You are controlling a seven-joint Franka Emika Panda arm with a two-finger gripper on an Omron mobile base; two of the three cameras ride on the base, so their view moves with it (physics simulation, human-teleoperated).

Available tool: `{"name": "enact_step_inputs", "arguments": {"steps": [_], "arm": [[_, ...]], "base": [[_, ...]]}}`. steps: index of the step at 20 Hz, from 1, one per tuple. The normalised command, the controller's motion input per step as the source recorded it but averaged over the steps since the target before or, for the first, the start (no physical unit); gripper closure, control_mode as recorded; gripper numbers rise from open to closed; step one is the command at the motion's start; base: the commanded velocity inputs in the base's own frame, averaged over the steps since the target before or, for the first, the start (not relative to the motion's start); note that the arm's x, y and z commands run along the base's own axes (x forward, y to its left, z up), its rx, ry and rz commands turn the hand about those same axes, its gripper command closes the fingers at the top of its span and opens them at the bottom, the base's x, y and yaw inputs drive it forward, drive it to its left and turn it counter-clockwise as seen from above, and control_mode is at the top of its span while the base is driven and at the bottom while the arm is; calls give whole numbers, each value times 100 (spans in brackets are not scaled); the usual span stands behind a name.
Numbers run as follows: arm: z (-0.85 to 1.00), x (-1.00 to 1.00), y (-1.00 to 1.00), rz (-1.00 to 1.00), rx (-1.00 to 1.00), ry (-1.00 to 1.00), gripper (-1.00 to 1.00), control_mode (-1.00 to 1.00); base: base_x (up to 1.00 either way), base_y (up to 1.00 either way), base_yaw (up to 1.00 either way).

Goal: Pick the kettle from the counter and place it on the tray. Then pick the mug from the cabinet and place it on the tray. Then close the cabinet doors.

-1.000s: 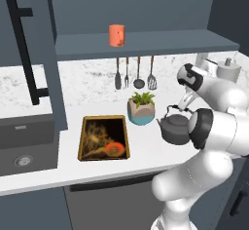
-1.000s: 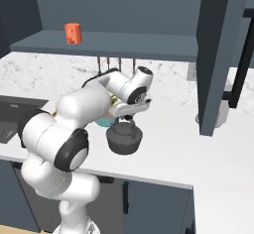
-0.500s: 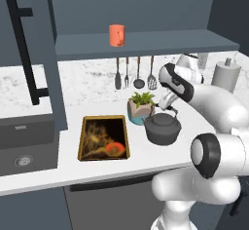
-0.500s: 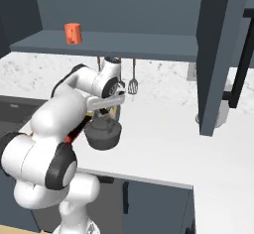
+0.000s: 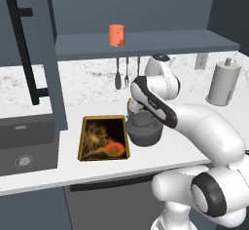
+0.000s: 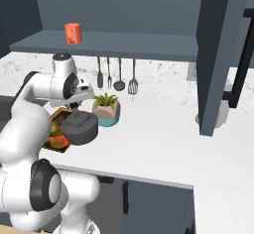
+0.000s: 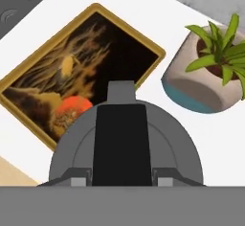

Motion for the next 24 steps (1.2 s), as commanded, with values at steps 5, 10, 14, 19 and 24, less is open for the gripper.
{"name": "enact_step_inputs", "arguments": {"steps": [5, 10, 14, 19, 24], "arm": [[-3, 0, 98, -16, -5, -8, 100, -100], [-3, 18, 91, -19, 0, -13, 100, -100], [-12, 36, 65, -20, 0, -2, 100, -100], [-20, 58, 26, -17, 1, 0, 100, -100], [-3, 47, 1, -13, 3, -2, 100, -100]], "base": [[0, 0, 0], [0, 0, 0], [0, 0, 0], [0, 0, 0], [0, 0, 0]]}}
